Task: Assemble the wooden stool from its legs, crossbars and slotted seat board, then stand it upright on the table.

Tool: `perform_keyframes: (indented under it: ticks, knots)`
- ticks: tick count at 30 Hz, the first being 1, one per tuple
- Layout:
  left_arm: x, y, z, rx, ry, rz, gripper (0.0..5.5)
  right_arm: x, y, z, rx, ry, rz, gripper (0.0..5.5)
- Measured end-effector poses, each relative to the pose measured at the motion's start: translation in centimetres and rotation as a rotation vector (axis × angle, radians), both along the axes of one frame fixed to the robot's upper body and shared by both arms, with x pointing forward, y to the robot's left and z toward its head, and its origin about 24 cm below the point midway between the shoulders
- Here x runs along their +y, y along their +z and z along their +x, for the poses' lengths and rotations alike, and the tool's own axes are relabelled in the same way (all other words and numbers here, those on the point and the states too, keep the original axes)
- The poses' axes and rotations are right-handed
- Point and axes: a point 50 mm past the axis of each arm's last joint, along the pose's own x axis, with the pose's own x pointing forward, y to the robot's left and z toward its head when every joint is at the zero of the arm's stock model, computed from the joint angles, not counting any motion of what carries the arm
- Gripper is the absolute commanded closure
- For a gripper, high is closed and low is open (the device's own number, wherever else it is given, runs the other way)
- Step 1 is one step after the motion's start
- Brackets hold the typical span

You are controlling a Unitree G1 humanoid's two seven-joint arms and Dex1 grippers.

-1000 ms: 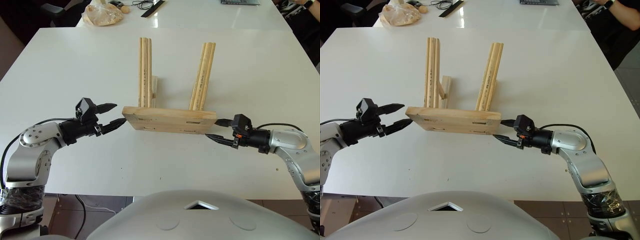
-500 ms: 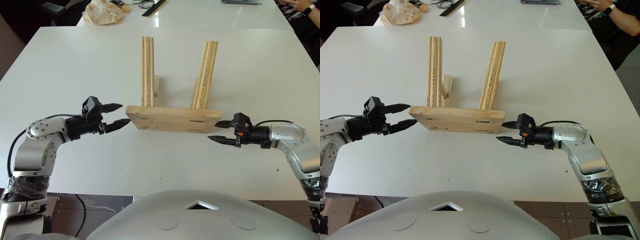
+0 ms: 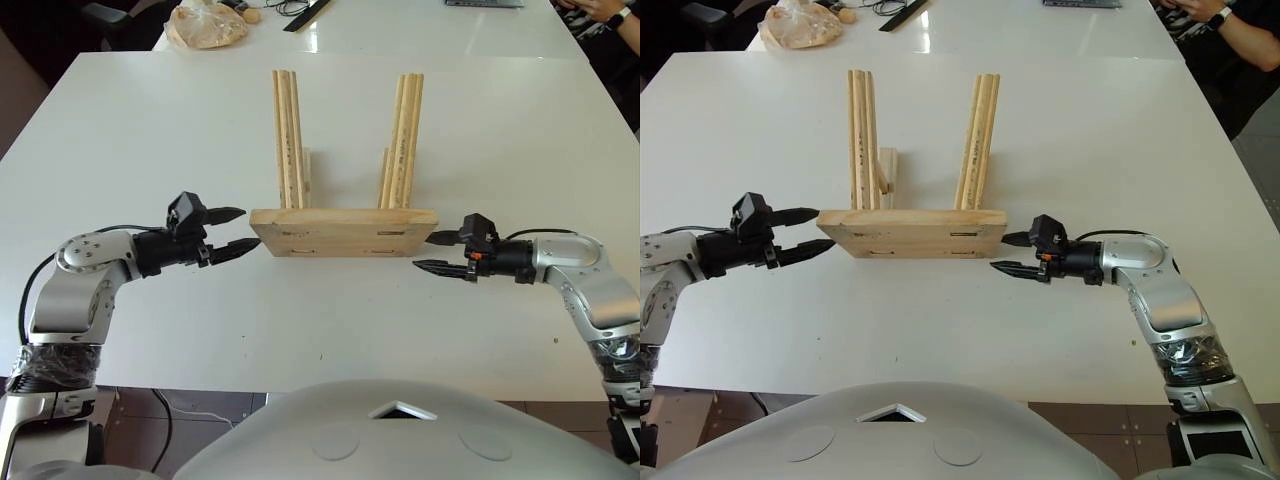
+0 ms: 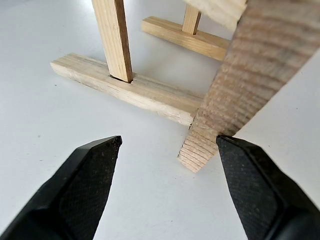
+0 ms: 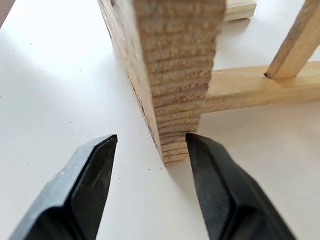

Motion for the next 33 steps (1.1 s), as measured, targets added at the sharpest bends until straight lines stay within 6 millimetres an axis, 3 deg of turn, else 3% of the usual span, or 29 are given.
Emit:
perform_keyframes:
  ticks: [9,18,26,33]
  knots:
    - [0.2,-0.2,0.2,0.011,-0.016,-0.009,1.96,-0.2,1.2,1.5,-0.022,0.045,-0.003,2.96]
    - [0.3,-0.1,0.6,0.01,-0.029,0.008,1.96,3.2,0.4,2.2,-0.004,0.16,0.051,2.96]
    - [0.8,0.1,0.8,0.002,-0.007,0.032,1.96,4.1,-0.3,2.1,0.017,0.165,0.074,3.95]
    - [1.2,-0.4,1.3,0.0,0.046,0.016,1.96,4.6,-0.2,1.3,0.03,0.188,0.084,3.99]
